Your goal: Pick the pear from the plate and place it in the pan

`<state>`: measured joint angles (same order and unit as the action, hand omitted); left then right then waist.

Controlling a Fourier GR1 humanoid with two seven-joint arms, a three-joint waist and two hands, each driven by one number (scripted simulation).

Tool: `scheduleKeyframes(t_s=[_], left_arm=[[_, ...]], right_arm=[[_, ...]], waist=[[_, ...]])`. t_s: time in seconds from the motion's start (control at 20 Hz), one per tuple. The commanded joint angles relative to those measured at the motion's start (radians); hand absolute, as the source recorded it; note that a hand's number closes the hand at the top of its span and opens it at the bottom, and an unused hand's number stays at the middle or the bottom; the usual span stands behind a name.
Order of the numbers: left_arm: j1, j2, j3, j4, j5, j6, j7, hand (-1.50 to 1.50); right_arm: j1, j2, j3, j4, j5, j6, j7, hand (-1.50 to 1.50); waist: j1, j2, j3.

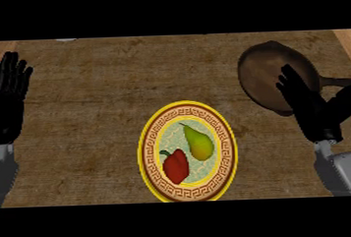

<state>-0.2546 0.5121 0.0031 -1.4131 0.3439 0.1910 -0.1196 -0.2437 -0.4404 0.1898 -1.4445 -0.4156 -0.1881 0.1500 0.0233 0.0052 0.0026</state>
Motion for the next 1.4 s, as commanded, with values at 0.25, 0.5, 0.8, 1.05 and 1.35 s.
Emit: scheduleKeyframes(t_s=[0.25,0.5,0.8,1.05,1.35], left_arm=[[-0.008,-0.155,-0.231,-0.001,0.058,-0.145,0.142,0.00],[0.029,-0.243,-0.307,0.008,0.077,-0.135,0.214,0.00],[0.076,-0.267,-0.327,-0.010,0.058,-0.105,0.223,0.00],[0.074,-0.272,-0.336,-0.059,0.053,-0.064,0.280,0.00],[0.115,-0.243,-0.300,-0.052,0.066,-0.092,0.246,0.00]], right_arm=[[-0.361,0.067,0.363,-0.123,0.126,0.371,-0.052,1.50],[-0.468,0.088,0.430,0.022,0.424,0.297,-0.328,-1.50],[-0.618,0.100,0.534,0.165,0.538,0.447,-0.436,-1.50],[-0.762,0.049,0.732,0.140,0.749,0.584,-0.241,-1.50],[-0.897,0.142,0.885,0.098,0.889,0.782,-0.011,-1.50]], waist=[[0.129,0.027,-0.009],[0.077,0.021,0.000],[0.032,0.003,-0.004],[0.025,-0.018,-0.006],[-0.007,-0.019,-0.006]])
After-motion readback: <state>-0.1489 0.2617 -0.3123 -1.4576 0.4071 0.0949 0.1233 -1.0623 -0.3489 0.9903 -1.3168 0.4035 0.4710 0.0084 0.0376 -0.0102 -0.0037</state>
